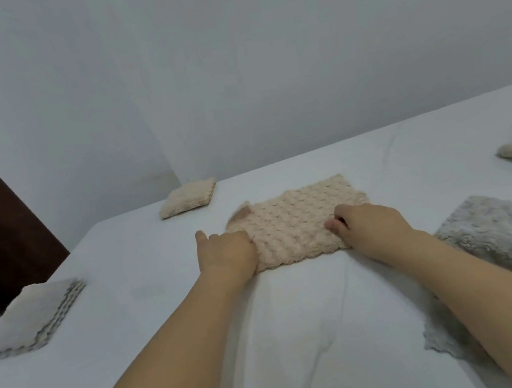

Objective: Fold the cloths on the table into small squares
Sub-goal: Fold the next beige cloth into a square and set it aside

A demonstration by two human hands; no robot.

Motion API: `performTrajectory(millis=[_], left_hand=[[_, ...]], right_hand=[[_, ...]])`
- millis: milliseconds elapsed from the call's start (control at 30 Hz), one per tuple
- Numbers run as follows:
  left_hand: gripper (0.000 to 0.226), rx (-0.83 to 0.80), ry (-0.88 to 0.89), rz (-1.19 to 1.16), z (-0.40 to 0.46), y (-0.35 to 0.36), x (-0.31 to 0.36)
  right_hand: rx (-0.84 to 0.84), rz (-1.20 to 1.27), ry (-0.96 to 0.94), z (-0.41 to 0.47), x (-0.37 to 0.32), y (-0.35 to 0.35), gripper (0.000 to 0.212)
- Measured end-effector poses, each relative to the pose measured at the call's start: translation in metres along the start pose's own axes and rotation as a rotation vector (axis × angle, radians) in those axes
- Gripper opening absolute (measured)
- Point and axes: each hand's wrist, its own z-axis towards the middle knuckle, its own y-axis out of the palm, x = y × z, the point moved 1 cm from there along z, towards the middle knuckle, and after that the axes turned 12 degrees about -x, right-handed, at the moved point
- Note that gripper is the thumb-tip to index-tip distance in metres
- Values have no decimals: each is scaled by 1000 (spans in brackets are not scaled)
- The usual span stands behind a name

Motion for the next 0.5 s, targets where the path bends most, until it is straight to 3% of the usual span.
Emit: performTrajectory(millis=[167, 200, 400, 500], left_hand=[[31, -60, -26, 124, -39, -3, -30], [29, -74, -19, 108, -46, -6, -34], [24, -285, 188, -293, -72, -13, -66], [22, -295, 219, -476, -73, -15, -79]], right_hand=[[-248, 6, -42, -31, -29, -30, 31], [-273, 97, -45, -37, -34, -36, 30], [-458, -98, -91, -45, -40, -55, 22], [-496, -196, -77, -38, -36, -57, 15]])
